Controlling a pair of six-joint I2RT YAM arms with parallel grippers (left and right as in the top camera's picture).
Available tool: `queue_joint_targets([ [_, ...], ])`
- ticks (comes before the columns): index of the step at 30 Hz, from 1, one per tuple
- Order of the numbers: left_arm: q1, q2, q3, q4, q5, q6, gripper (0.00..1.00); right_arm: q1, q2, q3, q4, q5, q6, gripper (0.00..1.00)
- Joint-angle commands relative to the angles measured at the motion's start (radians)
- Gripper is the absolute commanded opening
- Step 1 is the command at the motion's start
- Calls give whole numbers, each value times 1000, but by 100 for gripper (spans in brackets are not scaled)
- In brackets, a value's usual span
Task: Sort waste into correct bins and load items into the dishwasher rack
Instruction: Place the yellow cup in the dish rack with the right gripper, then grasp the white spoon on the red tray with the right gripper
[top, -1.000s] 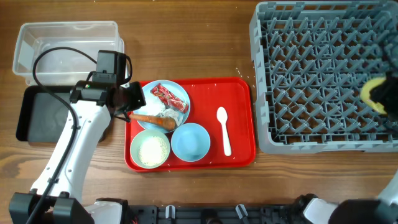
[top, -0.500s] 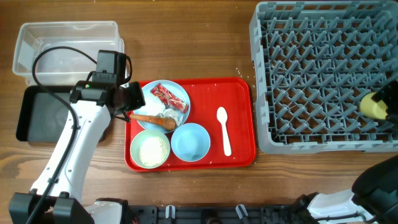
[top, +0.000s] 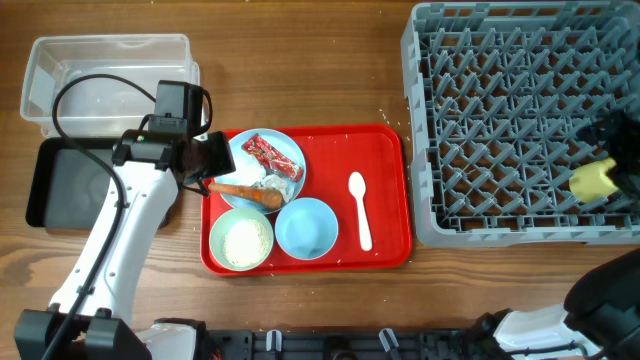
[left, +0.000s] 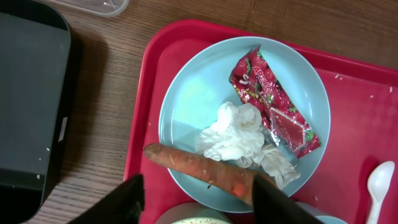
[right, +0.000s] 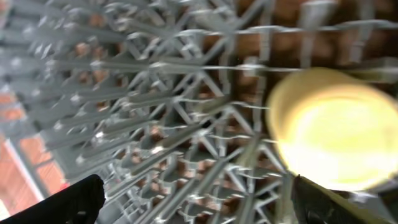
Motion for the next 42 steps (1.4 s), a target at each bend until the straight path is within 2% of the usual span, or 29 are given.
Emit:
queue_joint_targets([
  [1,7,-17,5,-1,-13,2,62,104,-132,18,-5,-84,-68,96],
  [5,7,-17,5,-1,-12,2,70,347,-260,18,-37,-72,-94,94],
  [9,7,-17,5,-9,-9,2,76,661,-278,17,-69,7,-75,94],
  [13,7,-17,5,-17,-9,2,79,950,-198,-3,-74,135,-5,94],
  [16,7,-17,5,-23,-9,2,79,1059,-103,-24,-71,162,70,91],
  [18,7,-17,5,-28,-9,2,80,1128,-23,-30,-71,162,80,85],
  [23,7,-17,5,-31,-9,2,80,1227,135,-31,-71,268,254,83],
  [26,7,-17,5,-31,-9,2,80,1244,196,-33,-69,274,306,74],
  [28,7,-17,5,-31,-9,2,80,1246,227,-57,-55,289,363,72],
  [38,7,-17,5,-32,-9,2,80,1247,244,-261,177,353,406,64],
  [40,7,-17,5,-32,-9,2,80,1247,244,-278,192,375,406,59],
  [42,7,-17,5,-31,-9,2,80,1247,244,-286,193,393,406,49],
])
